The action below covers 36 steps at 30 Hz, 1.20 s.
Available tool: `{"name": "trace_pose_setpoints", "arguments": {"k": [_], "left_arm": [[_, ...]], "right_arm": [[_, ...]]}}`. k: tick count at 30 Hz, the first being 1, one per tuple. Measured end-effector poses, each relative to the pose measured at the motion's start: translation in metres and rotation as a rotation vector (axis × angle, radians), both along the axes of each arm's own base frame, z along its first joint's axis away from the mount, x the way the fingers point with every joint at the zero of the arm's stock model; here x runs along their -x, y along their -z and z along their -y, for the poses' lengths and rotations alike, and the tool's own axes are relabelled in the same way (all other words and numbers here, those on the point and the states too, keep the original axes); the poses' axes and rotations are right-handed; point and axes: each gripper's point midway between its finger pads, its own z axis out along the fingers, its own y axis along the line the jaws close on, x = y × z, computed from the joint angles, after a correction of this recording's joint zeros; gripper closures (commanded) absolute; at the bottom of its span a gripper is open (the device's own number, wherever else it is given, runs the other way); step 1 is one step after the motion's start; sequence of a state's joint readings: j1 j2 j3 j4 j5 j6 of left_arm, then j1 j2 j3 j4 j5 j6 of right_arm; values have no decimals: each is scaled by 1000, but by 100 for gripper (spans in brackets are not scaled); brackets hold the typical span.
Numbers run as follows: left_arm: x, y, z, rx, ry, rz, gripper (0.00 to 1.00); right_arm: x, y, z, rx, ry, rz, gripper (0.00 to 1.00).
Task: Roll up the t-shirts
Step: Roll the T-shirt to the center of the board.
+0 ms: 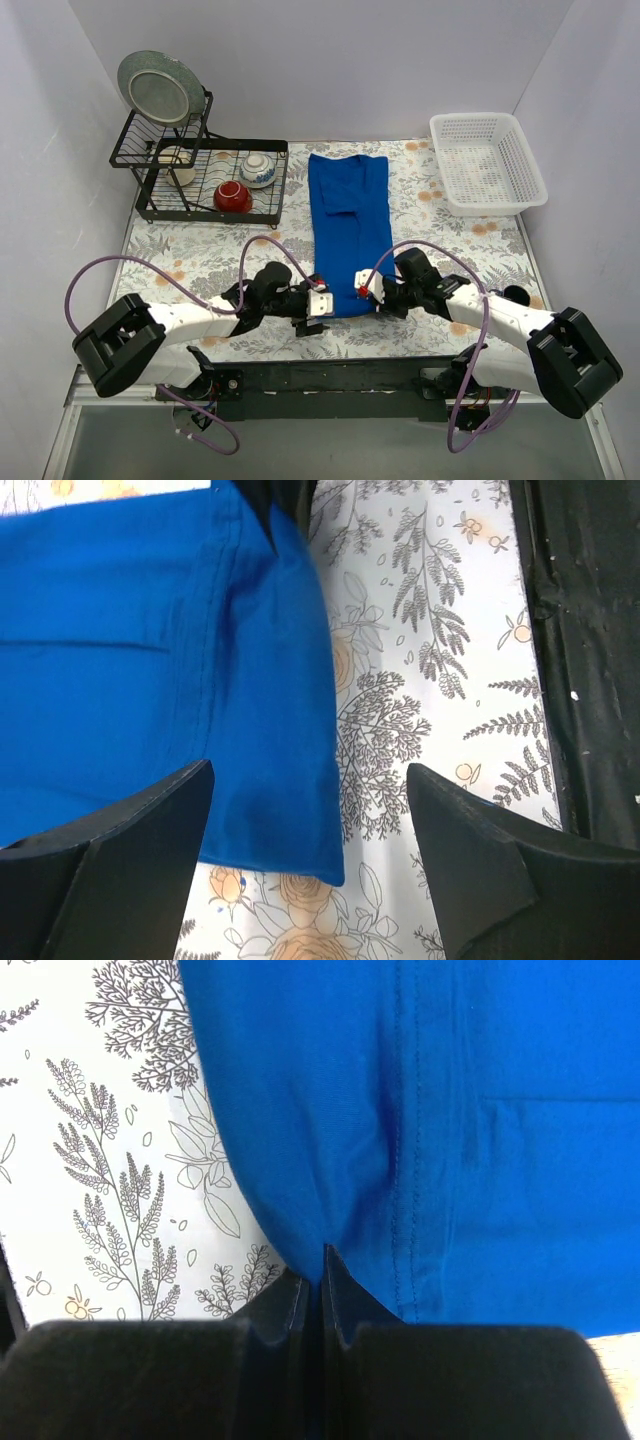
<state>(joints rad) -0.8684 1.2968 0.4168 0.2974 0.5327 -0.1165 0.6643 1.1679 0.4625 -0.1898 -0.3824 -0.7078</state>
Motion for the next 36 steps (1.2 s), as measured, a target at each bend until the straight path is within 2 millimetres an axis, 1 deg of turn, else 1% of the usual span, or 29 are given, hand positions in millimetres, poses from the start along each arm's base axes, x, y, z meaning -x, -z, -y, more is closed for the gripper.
{"name": "trace_pose_setpoints", "arguments": {"k": [4,8,9,11,12,15,16,18,19,21,24,27,33,36], "left_arm": [[7,4,4,-12,54,67,32],[9,17,4,-56,92,137,39],[9,22,3,-69,93,151,45],[6,32,0,-98,87,179,52],[3,32,0,-101,78,192,59],[-6,34,1,-116,44,213,68],[-9,34,2,-121,29,214,75],[-14,36,1,-140,-8,196,82],[-15,37,1,-152,-24,175,88],[-19,36,-1,-174,-63,123,91],[-24,27,-4,-190,-109,22,94],[-20,12,-7,-193,-112,-90,99],[-2,-12,-15,-210,-74,-329,100],[-1,-25,-17,-210,-58,-430,100]], "right_arm": [[-1,0,1,-11,32,-56,99],[-6,-2,0,-22,56,-112,99],[-7,-2,0,-26,59,-123,99],[-8,-3,-1,-32,61,-137,99],[-8,-4,-1,-33,60,-140,99],[-6,-5,-1,-33,41,-145,99],[-5,-5,0,-30,34,-146,99],[-4,-5,0,-25,18,-143,99],[-3,-5,1,-20,10,-141,99],[-2,-5,3,-11,-3,-138,99],[0,-10,4,-1,-23,-141,99],[3,-19,3,-5,-52,-159,99],[12,-43,2,-25,-117,-230,99],[20,-49,3,-35,-152,-285,99]]}}
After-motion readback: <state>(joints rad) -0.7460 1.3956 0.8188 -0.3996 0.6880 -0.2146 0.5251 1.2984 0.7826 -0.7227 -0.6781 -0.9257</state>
